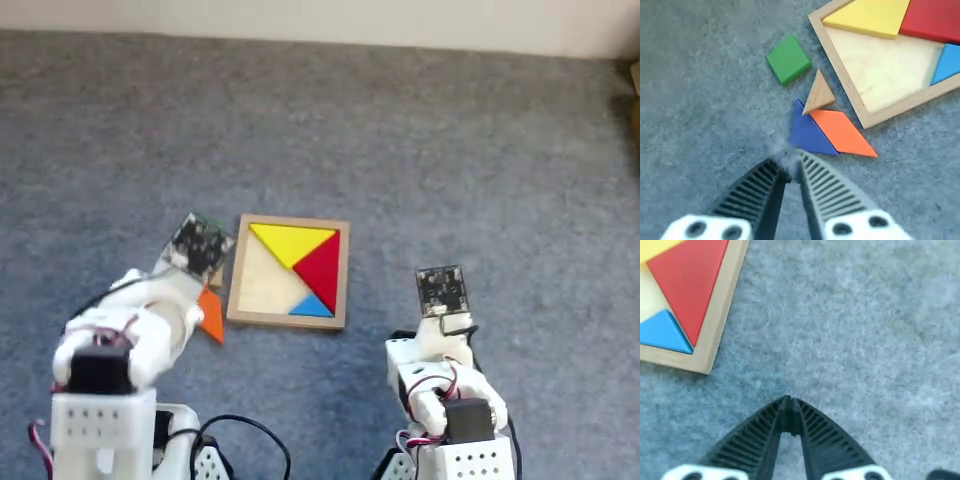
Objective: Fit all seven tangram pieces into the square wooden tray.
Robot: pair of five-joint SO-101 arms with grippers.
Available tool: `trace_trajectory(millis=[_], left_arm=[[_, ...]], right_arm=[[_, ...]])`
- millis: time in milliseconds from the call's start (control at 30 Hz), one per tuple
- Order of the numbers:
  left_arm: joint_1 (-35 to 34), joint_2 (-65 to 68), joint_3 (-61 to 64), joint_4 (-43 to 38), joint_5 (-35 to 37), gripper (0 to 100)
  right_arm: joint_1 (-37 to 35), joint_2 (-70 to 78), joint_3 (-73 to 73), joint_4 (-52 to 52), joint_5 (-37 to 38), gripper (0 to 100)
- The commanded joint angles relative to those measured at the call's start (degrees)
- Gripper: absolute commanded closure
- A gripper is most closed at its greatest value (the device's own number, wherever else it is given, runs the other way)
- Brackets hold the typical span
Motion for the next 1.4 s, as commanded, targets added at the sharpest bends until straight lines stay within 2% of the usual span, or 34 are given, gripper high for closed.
trace_trajectory(millis=[0, 100, 400, 533, 800, 933, 1033, 1367], left_arm=[[-0.8, 10.8, -6.7, -1.4, 2.8, 84], [-0.8, 17.9, -10.0, -2.0, 4.8, 79], [-4.4, 37.0, -16.5, -14.5, 5.5, 79], [-5.0, 43.6, -19.0, -17.3, 9.1, 79], [-4.9, 55.4, -27.6, -17.8, 15.2, 78], [-4.9, 60.7, -31.3, -17.8, 15.9, 73], [-4.9, 64.4, -33.6, -18.1, 19.3, 70], [-5.0, 79.3, -44.4, -18.1, 19.7, 73]], right_arm=[[0.7, -0.2, 6.4, 0.2, -0.3, 99.3], [0.7, -0.2, 6.4, 0.2, -0.3, 99.3], [0.7, -0.2, 6.4, 0.2, -0.3, 99.3], [0.8, -0.2, 6.4, 0.2, -0.3, 99.3], [0.8, -0.2, 6.4, 0.2, -0.3, 99.3], [0.8, -0.2, 6.4, 0.2, -0.3, 99.3], [0.8, -0.2, 6.4, 0.2, -0.3, 99.3], [0.8, -0.2, 6.4, 0.2, -0.3, 99.3]])
